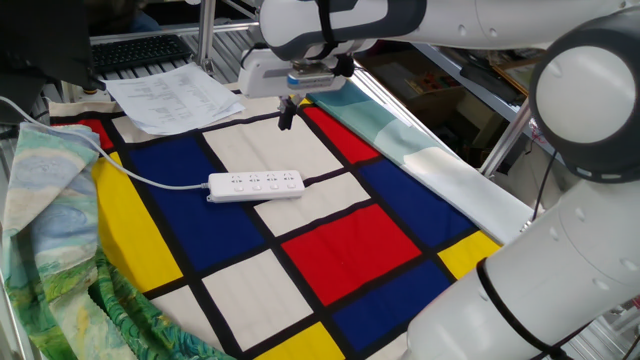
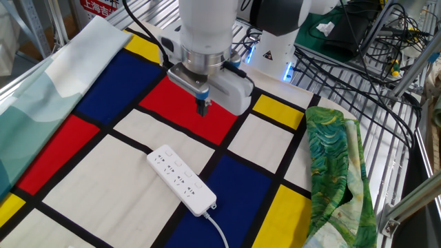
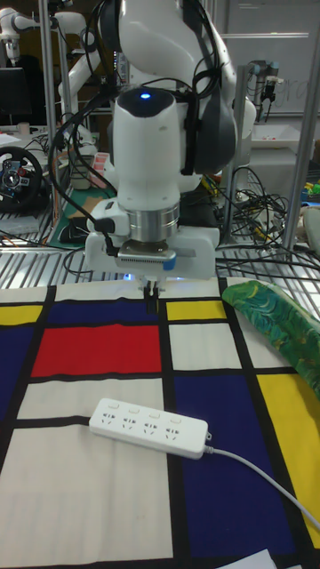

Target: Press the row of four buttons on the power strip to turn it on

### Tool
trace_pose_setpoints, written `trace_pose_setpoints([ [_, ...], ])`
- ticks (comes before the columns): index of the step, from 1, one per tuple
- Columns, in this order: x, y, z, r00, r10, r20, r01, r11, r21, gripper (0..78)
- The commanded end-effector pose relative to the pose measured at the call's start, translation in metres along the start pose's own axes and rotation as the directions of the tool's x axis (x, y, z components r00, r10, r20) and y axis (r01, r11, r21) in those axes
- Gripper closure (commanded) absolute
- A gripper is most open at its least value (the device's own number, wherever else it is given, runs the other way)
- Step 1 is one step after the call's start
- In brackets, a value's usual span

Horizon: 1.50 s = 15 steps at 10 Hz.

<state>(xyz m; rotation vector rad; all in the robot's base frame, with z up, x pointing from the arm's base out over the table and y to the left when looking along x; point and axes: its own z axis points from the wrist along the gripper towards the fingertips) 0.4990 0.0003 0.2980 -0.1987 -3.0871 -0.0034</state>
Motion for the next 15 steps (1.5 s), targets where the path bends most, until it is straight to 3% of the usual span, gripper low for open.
trace_pose_setpoints([
  [1,0.001,0.005,-0.002,0.991,0.130,-0.029,-0.131,0.991,-0.024,77.6],
  [4,0.008,0.019,-0.004,0.971,0.239,-0.028,-0.240,0.971,-0.019,77.6],
  [8,0.010,0.023,-0.005,0.935,0.354,-0.029,-0.355,0.934,-0.049,77.6],
  [10,0.012,0.029,-0.006,0.901,0.433,-0.027,-0.434,0.899,-0.059,77.6],
  [13,0.016,0.035,-0.005,0.829,0.559,-0.011,-0.558,0.826,-0.079,77.6],
  [15,0.018,0.040,-0.001,0.803,0.596,-0.006,-0.595,0.800,-0.081,77.6],
])
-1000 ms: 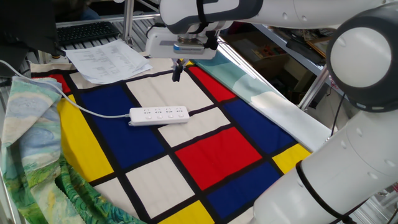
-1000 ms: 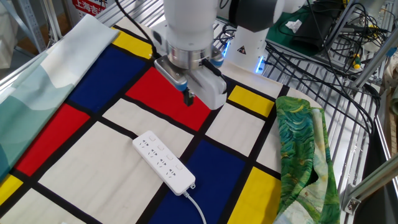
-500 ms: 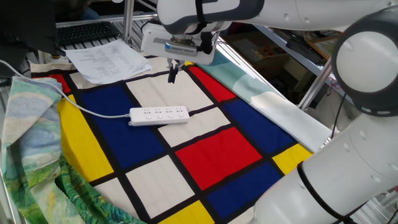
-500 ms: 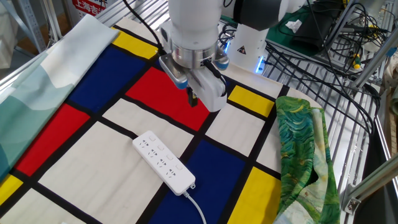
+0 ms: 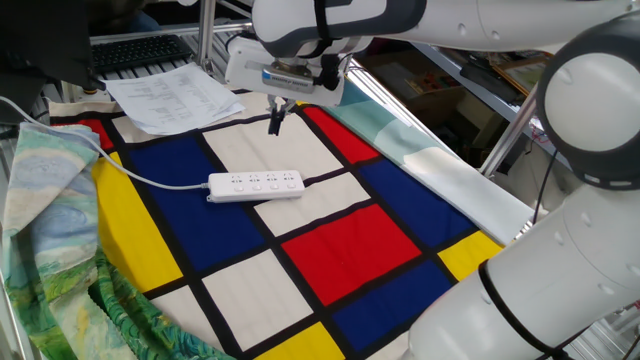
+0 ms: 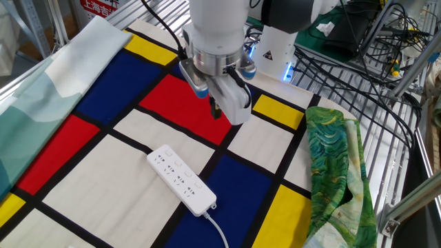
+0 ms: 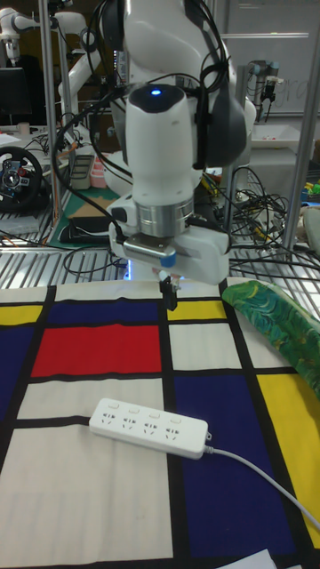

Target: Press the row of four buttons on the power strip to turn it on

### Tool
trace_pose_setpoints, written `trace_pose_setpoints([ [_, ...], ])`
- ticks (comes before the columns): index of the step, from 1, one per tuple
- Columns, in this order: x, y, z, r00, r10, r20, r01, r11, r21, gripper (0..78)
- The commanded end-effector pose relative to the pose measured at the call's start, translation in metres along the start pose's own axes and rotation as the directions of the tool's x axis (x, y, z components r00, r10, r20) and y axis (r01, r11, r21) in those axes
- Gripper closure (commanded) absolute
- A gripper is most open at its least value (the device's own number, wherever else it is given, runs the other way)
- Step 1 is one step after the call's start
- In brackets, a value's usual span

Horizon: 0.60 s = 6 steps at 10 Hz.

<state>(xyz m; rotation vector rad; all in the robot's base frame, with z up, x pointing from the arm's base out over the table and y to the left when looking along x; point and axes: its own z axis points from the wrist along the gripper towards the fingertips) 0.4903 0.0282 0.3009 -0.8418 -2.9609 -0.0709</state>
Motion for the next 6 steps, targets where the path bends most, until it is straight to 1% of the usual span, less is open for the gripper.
trace_pose_setpoints([
  [1,0.0110,0.0097,0.0026,0.973,0.227,0.036,-0.226,0.973,-0.043,77.6],
  [2,0.0108,0.0097,0.0037,0.967,0.253,0.043,-0.250,0.967,-0.049,77.6],
  [3,0.0108,0.0097,0.0037,0.967,0.253,0.043,-0.250,0.967,-0.049,77.6],
  [4,0.0104,0.0092,0.0077,0.952,0.300,0.060,-0.296,0.953,-0.065,77.6],
  [5,0.0099,0.0089,0.0106,0.943,0.324,0.072,-0.320,0.945,-0.071,77.6],
  [6,0.0097,0.0090,0.0115,0.939,0.334,0.077,-0.329,0.942,-0.068,77.6],
])
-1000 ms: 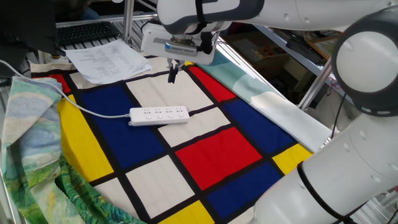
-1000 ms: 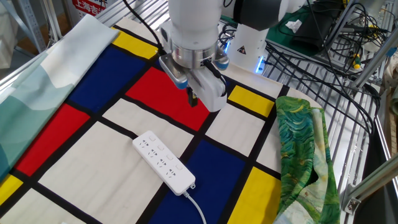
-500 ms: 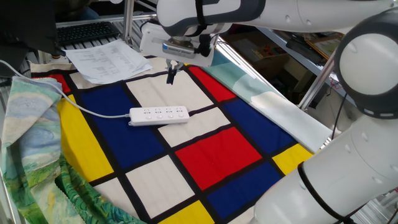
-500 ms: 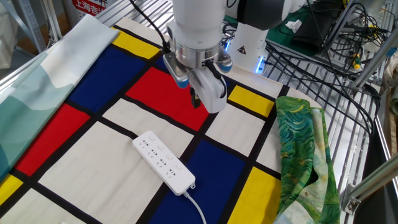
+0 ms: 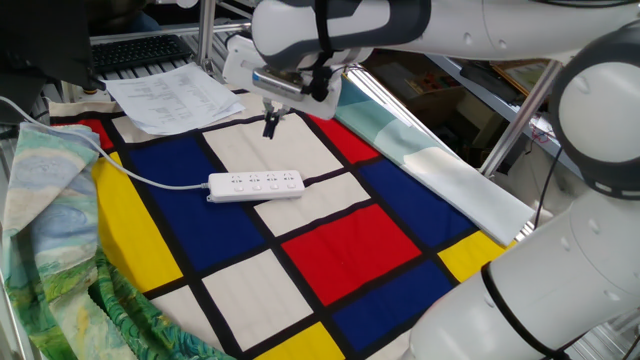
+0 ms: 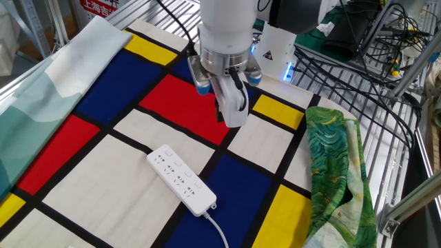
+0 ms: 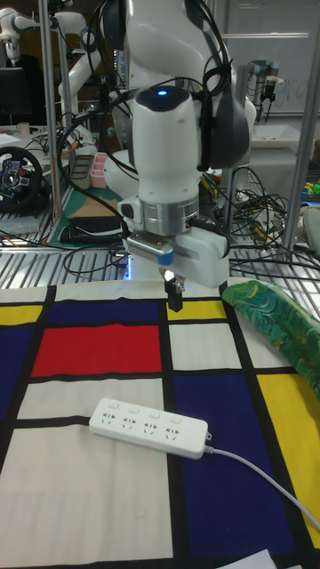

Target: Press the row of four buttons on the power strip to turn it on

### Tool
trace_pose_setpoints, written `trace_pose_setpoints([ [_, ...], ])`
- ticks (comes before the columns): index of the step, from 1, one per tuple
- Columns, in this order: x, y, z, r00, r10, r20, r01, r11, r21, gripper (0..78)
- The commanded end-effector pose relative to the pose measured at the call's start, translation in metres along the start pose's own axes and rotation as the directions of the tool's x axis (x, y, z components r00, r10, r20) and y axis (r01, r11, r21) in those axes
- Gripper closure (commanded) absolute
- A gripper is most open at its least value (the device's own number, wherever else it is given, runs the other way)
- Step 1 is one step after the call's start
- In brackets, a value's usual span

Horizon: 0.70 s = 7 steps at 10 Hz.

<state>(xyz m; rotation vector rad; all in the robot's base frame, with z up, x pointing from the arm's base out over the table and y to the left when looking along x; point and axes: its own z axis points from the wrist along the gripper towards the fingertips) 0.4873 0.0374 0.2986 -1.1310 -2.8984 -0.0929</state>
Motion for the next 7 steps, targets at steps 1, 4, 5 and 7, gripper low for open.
trace_pose_setpoints([
  [1,0.0033,0.0021,0.0093,0.983,0.176,0.059,-0.175,0.984,-0.031,77.6],
  [4,0.0033,0.0018,0.0116,0.973,0.224,0.060,-0.223,0.974,-0.031,77.6],
  [5,0.0033,0.0017,0.0118,0.970,0.233,0.066,-0.232,0.972,-0.022,77.6],
  [7,0.0032,0.0016,0.0123,0.965,0.253,0.063,-0.253,0.967,-0.021,77.6],
])
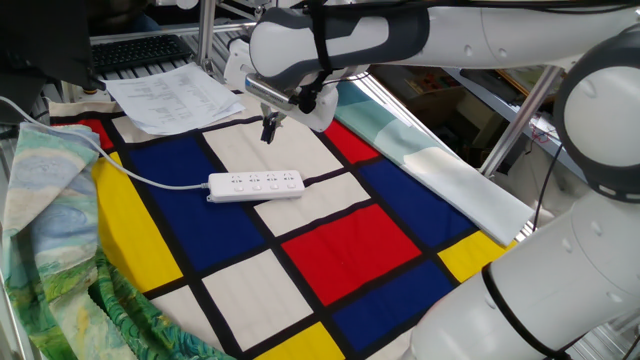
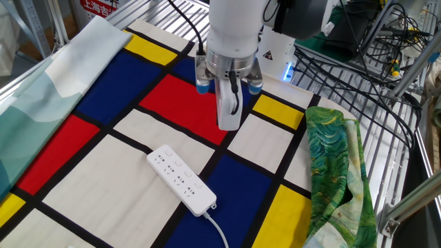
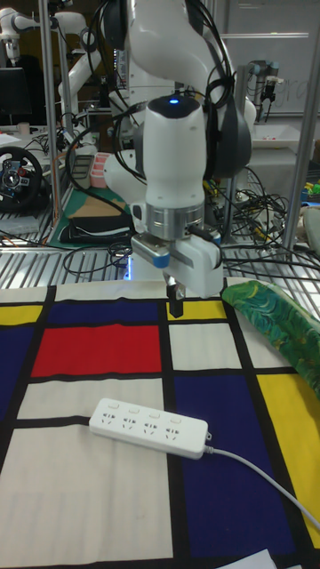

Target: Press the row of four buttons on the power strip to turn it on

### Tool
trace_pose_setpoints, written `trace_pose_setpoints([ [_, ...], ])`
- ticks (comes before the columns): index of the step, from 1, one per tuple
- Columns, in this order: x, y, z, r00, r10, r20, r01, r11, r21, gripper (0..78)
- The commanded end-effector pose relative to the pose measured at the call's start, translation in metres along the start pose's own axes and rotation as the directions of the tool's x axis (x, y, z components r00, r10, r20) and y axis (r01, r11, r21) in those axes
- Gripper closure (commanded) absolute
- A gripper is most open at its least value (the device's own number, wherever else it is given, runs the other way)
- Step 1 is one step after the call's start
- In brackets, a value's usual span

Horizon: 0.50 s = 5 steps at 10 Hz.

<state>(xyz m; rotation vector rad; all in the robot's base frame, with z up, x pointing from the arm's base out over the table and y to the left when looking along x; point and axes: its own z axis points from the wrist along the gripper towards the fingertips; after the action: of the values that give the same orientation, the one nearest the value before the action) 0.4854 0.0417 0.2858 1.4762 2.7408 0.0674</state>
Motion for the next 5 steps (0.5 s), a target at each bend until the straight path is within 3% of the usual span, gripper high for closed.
trace_pose_setpoints([
  [1,-0.0003,0.0005,-0.0008,1.000,0.017,0.001,-0.017,1.000,0.001,77.6],
  [3,-0.0004,0.0003,0.0003,0.999,0.032,-0.005,-0.032,0.999,0.002,77.6],
  [5,-0.0012,-0.0014,0.0076,1.000,0.023,0.013,-0.023,1.000,0.014,77.6],
])
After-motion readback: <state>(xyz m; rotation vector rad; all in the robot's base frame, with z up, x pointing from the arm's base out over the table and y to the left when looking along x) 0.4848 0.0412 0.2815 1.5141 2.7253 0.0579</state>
